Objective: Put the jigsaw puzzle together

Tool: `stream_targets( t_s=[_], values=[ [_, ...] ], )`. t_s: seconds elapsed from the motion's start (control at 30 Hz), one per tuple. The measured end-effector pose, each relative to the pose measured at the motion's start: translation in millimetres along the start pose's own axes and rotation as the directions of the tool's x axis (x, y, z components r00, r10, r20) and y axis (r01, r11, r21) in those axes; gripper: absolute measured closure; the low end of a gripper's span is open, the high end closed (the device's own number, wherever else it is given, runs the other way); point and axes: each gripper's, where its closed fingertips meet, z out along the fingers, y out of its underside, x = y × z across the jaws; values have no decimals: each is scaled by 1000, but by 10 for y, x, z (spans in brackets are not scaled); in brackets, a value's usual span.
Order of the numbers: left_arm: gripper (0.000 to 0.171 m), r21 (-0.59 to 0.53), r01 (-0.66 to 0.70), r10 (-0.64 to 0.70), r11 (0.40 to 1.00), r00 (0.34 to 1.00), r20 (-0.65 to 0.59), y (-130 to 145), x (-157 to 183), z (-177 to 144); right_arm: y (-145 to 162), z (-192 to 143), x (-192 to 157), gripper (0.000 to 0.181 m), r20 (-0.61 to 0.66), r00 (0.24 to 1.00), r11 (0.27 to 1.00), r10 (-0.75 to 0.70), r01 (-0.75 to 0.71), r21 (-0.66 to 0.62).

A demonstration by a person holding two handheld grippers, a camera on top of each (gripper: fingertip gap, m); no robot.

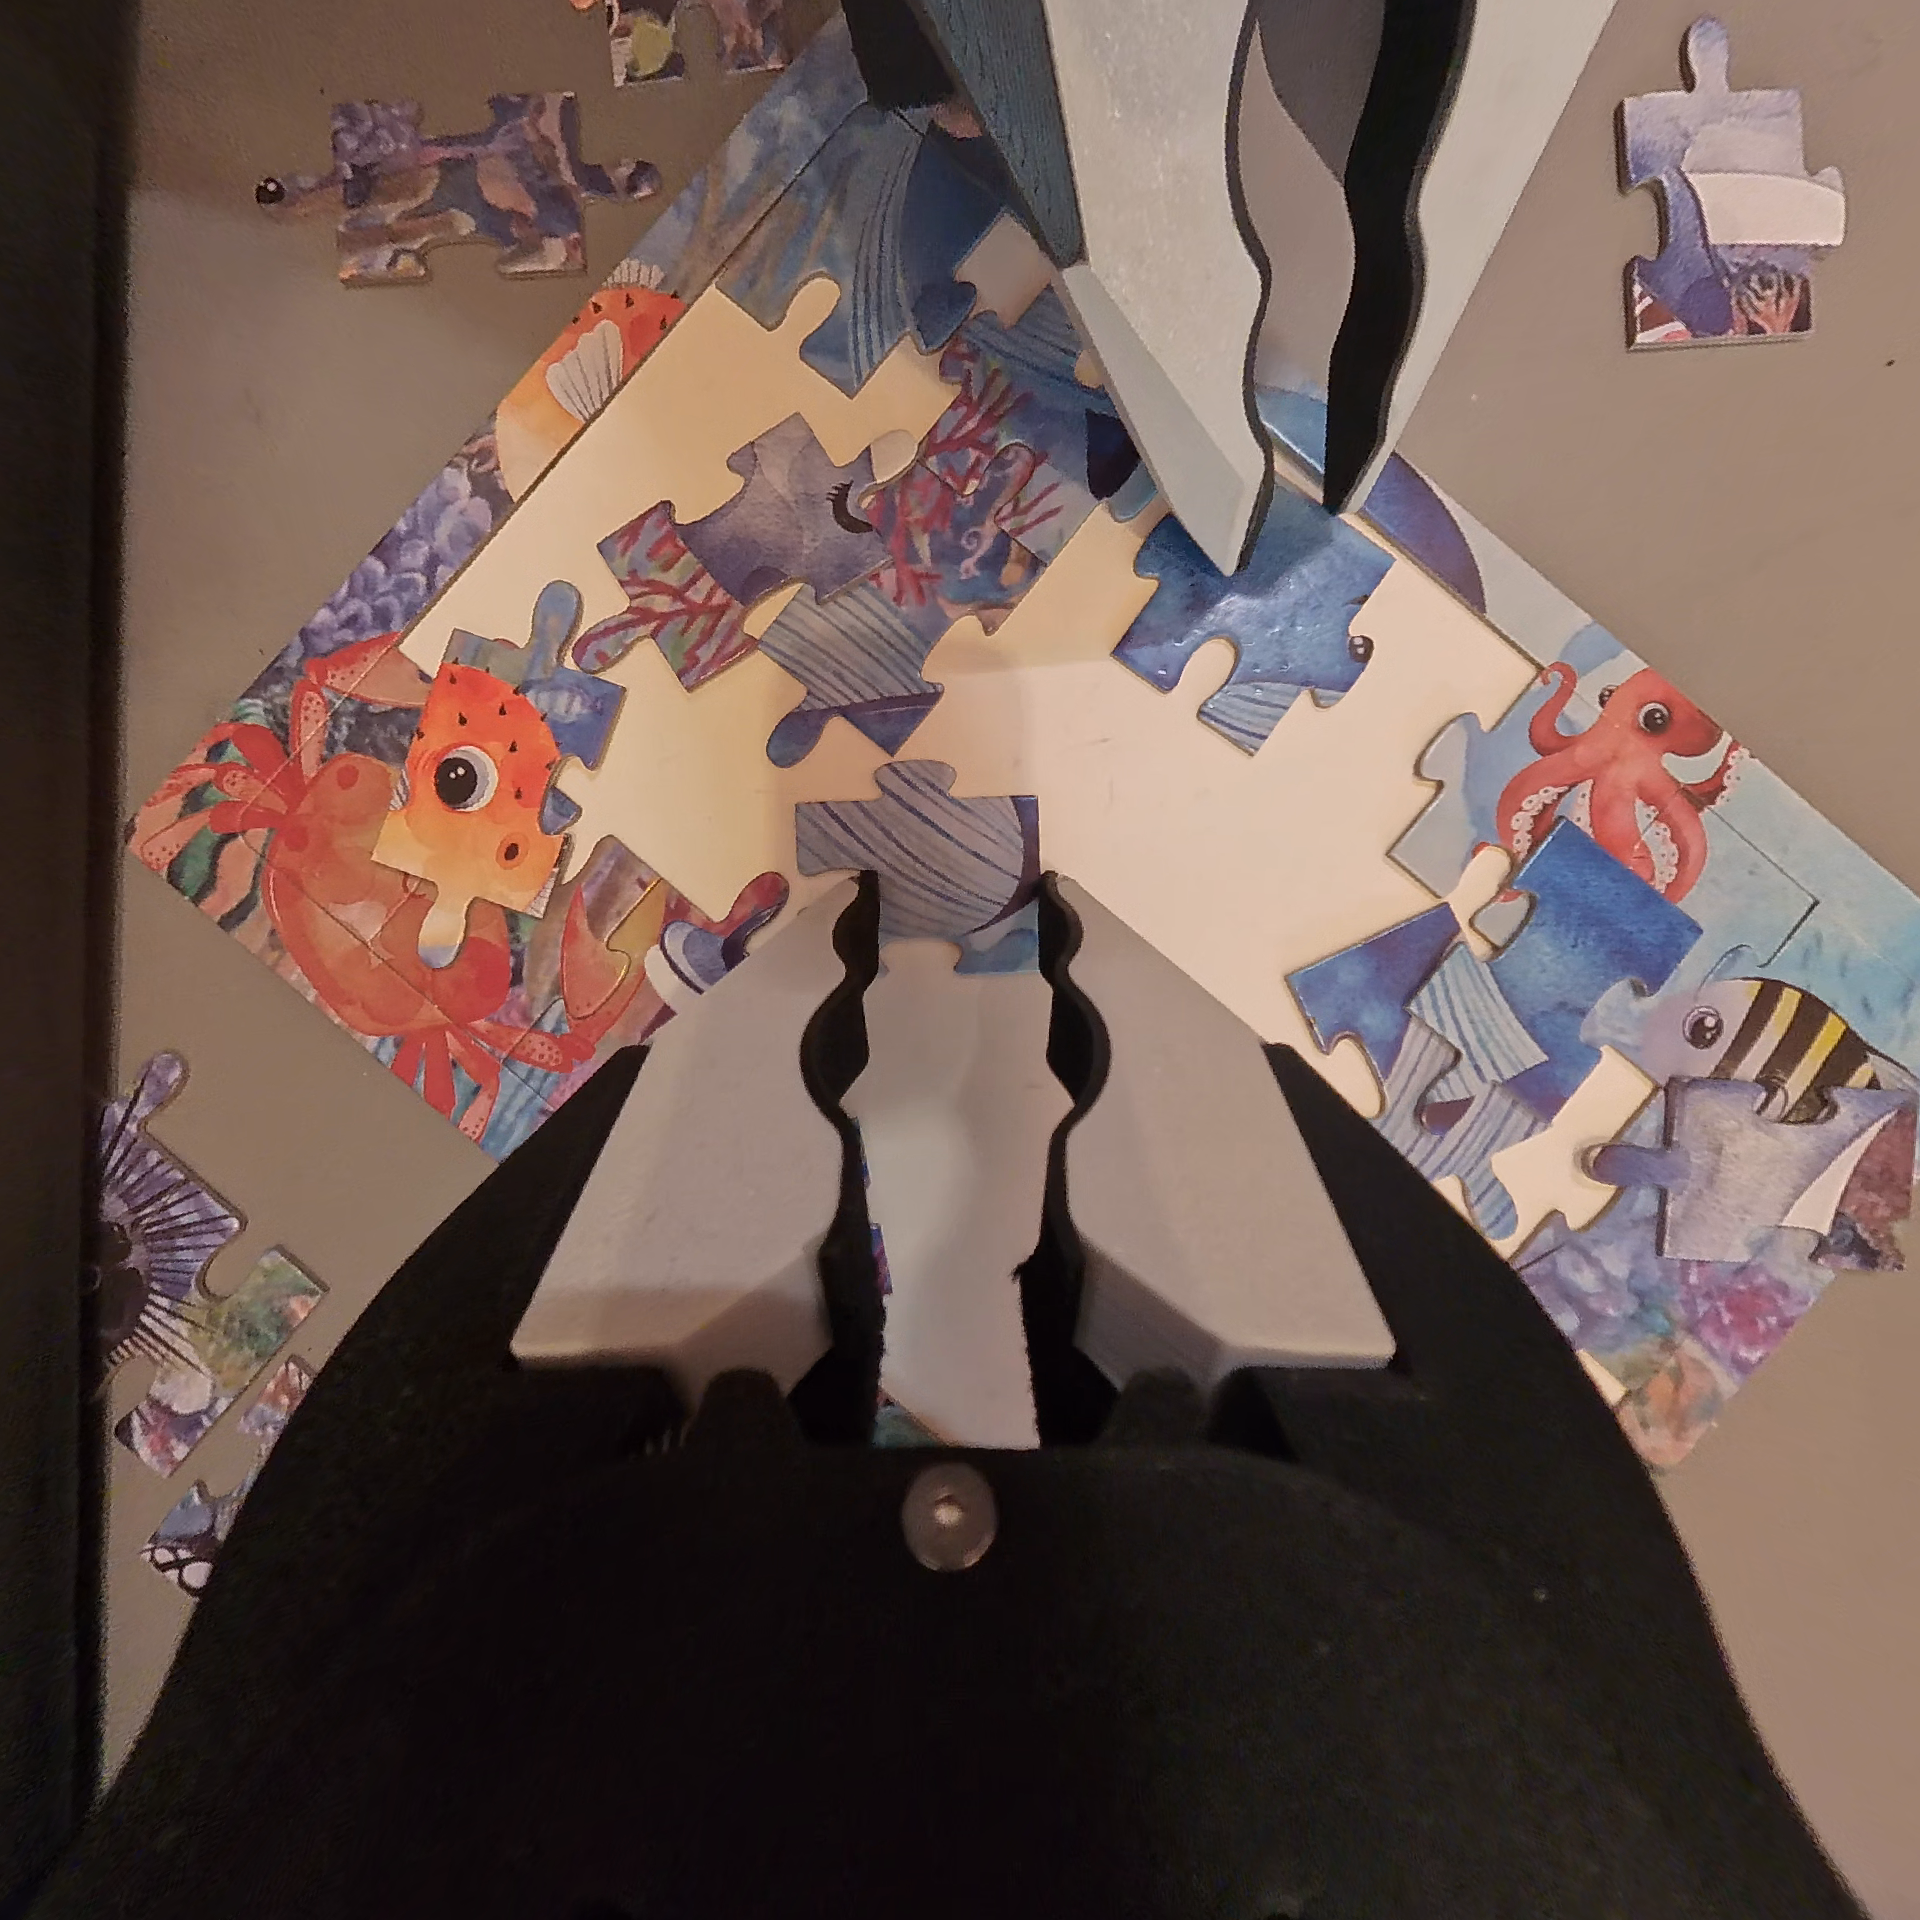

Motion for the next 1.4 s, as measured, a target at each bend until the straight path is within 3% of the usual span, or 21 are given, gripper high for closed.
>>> stream_targets(
  t_s=[0.67, 1.03, 1.23, 1.4],
  values=[
    [144, 127, 64, -48, 990, 991, -127, -243, 173, -39, -153, -216, 295, 152, -190, 982, 996, -6, 23, 89],
    [145, 60, 34, -31, 998, 998, -56, -130, 78, 43, -123, -239, 436, 152, -234, 970, 994, 59, -35, 106],
    [147, 186, 87, -65, 979, 991, -119, -347, 117, -80, -156, -263, 454, 152, -247, 967, 992, 63, -33, 124],
    [149, 198, 104, -73, 975, 985, -157, -372, 170, -72, -163, -281, 480, 153, -266, 962, 991, 63, -29, 127]
  ],
)
